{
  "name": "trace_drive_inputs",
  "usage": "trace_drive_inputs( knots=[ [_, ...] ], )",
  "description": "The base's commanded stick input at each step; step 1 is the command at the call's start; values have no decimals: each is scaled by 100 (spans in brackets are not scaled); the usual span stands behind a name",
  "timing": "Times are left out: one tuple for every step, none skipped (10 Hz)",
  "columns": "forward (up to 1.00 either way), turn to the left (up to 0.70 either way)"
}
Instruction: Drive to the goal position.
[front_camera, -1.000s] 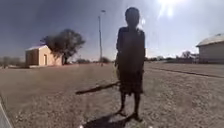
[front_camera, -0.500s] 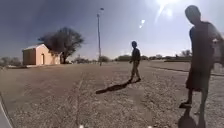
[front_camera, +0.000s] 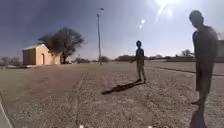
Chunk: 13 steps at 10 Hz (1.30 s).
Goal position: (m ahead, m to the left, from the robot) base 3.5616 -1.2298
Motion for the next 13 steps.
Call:
trace_drive_inputs(
  knots=[
    [70, 0],
    [70, 0],
    [70, 0],
    [70, 0],
    [70, 0],
    [70, 0],
    [70, 0],
    [70, 0],
    [70, 0],
    [70, 0],
    [70, 0],
    [70, 0],
    [70, 0]
  ],
)
